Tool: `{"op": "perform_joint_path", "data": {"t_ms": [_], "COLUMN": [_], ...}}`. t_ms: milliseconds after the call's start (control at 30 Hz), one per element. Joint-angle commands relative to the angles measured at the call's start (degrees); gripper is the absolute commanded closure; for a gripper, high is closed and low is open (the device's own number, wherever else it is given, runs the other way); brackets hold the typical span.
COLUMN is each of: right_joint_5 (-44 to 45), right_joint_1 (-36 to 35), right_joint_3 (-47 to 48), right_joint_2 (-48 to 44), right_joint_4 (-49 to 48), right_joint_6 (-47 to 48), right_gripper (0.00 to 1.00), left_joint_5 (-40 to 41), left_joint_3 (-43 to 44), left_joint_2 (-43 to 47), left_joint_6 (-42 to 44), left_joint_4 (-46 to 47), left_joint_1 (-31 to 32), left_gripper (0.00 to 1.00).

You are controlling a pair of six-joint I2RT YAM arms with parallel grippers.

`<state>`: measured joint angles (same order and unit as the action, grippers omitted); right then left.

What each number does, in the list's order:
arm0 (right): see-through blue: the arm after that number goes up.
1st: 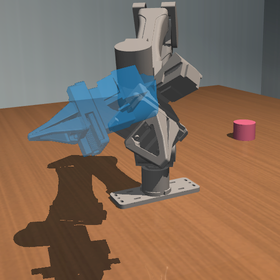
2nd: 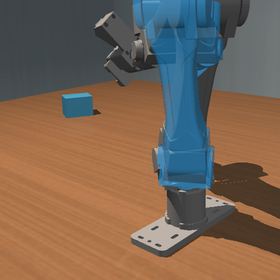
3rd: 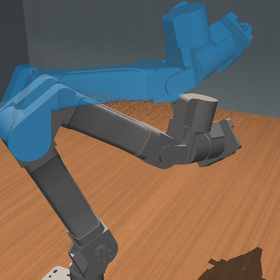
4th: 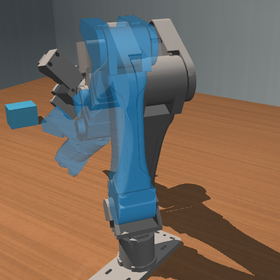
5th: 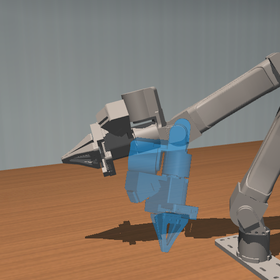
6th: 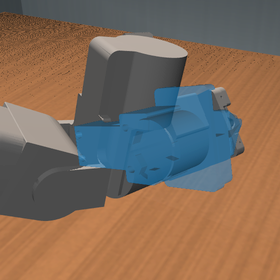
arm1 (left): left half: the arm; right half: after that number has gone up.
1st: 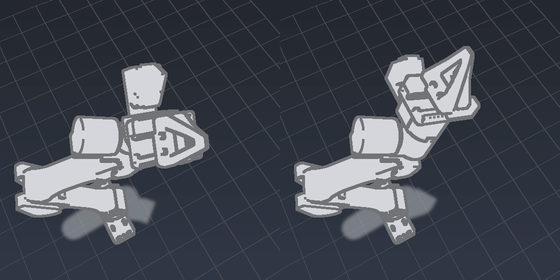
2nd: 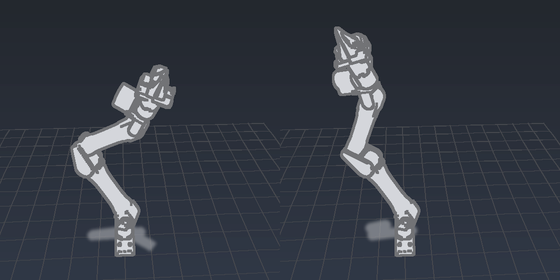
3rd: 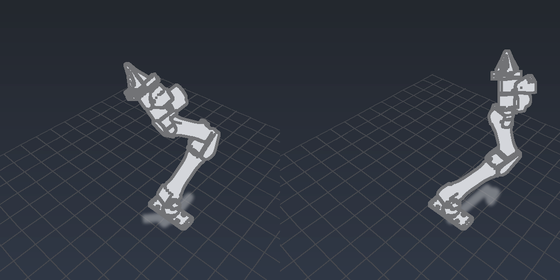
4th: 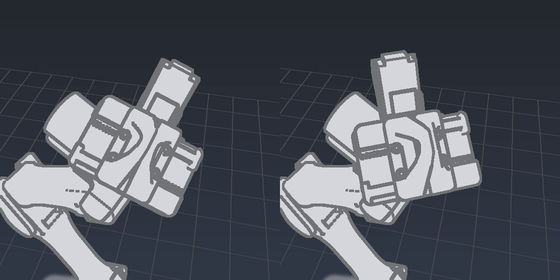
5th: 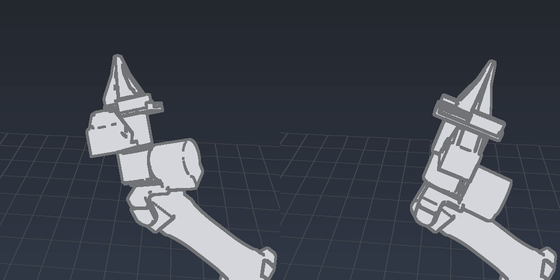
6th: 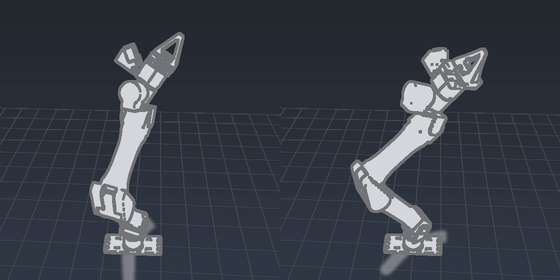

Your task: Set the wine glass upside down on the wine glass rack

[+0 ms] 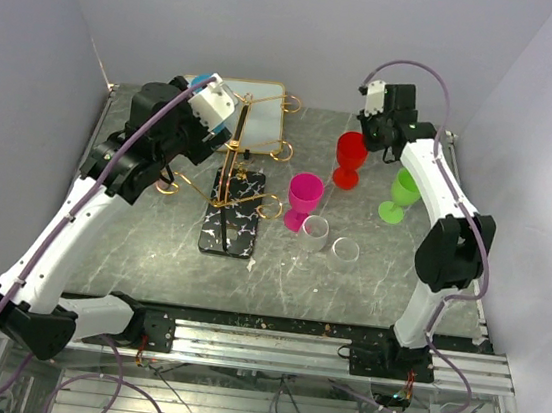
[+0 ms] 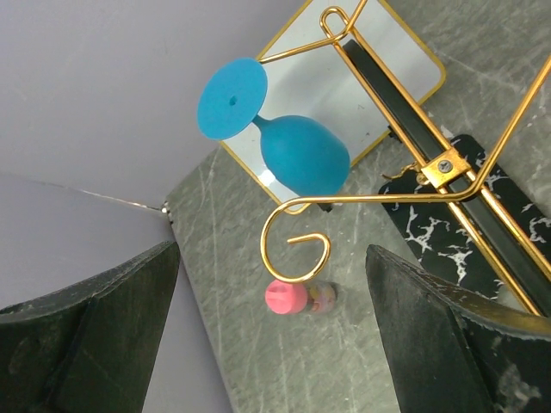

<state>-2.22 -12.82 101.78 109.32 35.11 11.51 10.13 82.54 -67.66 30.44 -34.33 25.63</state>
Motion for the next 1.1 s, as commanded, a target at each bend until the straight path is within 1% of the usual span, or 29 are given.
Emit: {"op": "perform_joint_path", "data": {"t_ms": [0,200,400,467,667,800,900,1067], "right_joint_5": [1.7,1.4,-0.5,-1.9,-2.8,-6.6,-11.0,-19.0], "right_joint_1": [0.2,0.2,0.2,0.2,0.2,0.2,0.2,0.1], "right_joint_3": [3.5,6.1,10.4,10.6,9.5,5.4,9.8,15.5], "right_joint_2": [-7.7,-14.4,-20.4,-23.1,-28.3,-32.0,-30.2,-27.7], "right_joint_4": [0.1,0.5,2.4,2.1,-2.3,-8.5,-5.8,-4.8], "right_joint_6": [3.6,4.8,4.6,5.4,6.4,6.2,5.0,0.7], "right_gripper": [1.0,1.0,1.0,1.0,1.0,1.0,1.0,1.0], "left_joint_5": [-4.5,-12.6,-22.5,-23.3,-26.2,-31.2,-32.4,-32.6], "left_joint_3": [2.3,3.4,6.9,7.6,10.7,14.3,17.2,22.1], "left_joint_2": [1.0,3.0,3.1,3.2,1.0,-3.3,-6.6,-12.0], "left_joint_6": [-5.1,-12.8,-18.6,-21.3,-28.4,-30.3,-31.8,-35.6], "left_joint_4": [0.6,1.6,0.5,1.9,4.7,6.6,7.5,8.1], "left_joint_1": [-2.0,-6.2,-7.8,-8.3,-9.5,-9.0,-7.5,-3.9], "left_gripper": [0.01,0.01,0.01,0.01,0.01,0.01,0.01,0.01]}}
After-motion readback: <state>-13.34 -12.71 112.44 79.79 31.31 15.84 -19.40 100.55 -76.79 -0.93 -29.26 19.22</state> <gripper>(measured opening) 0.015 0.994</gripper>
